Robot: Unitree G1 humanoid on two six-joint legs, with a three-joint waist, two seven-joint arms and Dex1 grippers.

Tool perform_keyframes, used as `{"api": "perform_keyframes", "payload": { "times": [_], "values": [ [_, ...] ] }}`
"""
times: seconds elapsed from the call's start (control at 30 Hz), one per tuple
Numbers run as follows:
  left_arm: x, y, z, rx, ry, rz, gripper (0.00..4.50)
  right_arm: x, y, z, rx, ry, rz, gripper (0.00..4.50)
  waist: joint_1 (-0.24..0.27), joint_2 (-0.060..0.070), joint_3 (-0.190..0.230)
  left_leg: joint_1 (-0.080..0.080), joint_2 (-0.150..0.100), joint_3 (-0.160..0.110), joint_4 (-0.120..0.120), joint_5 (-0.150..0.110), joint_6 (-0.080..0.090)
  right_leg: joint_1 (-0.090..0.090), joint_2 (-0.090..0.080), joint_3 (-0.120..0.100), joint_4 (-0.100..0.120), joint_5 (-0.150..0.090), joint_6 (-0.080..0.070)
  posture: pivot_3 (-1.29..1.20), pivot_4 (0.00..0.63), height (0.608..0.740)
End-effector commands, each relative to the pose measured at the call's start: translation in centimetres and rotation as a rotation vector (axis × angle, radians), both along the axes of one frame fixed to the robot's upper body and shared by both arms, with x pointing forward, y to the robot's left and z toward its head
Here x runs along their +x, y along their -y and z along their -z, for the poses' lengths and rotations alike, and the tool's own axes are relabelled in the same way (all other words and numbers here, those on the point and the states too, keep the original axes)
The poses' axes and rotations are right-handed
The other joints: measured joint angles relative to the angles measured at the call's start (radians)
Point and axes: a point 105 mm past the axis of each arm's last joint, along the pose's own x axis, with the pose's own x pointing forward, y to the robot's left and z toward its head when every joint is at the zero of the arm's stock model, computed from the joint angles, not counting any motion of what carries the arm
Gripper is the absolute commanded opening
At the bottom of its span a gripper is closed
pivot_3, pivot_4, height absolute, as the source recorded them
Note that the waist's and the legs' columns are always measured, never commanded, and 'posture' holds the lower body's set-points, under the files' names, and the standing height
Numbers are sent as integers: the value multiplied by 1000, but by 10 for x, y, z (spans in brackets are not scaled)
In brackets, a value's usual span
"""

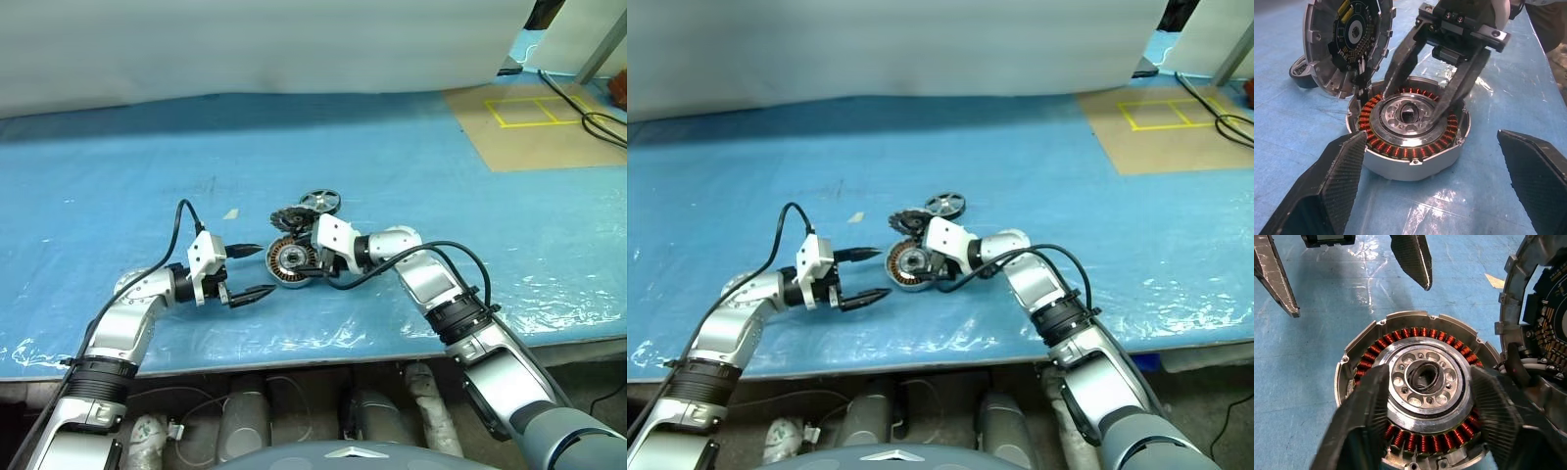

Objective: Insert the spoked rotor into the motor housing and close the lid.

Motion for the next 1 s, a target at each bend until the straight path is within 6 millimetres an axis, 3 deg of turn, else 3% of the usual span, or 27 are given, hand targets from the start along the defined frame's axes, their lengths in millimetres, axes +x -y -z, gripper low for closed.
{"api": "perform_keyframes", "payload": {
  "times": [0.03, 0.27, 0.4, 0.57, 1.0],
  "values": [
    [2, 2, -9, -8, 42, 12, 4500, -1, 4, 0, -9, 3, 4, 2662, 0, 0, 0, 0, 0, 0, 0, 0, 0, 0, 0, 0, 0, 0, 0, 0, 150, 740],
    [2, 1, -8, -6, 40, 14, 4500, -3, 3, -14, 69, -21, -1, 2662, 1, 0, 0, -1, 0, 0, 0, 0, 0, -1, 0, 0, 0, 0, 0, 0, 150, 740],
    [2, 1, -8, -4, 38, 16, 4500, -6, 2, -16, 91, -24, -13, 1767, 1, 0, 0, -2, 0, 0, 0, 0, 0, -1, 0, 0, 0, 0, 0, 0, 150, 740],
    [1, 1, -8, -3, 37, 18, 4500, -4, 0, -20, 115, -13, -4, 26, 0, 0, 0, -2, 0, 0, 0, 0, 0, -2, 0, 0, 0, 0, 0, 0, 150, 740],
    [0, 1, -7, -3, 34, 15, 4500, -3, -12, -14, 111, -40, -1, 26, 0, 0, 0, -2, 0, 0, -1, 0, 0, -2, 0, 0, 0, 0, 0, 0, 150, 740]
  ]
}}
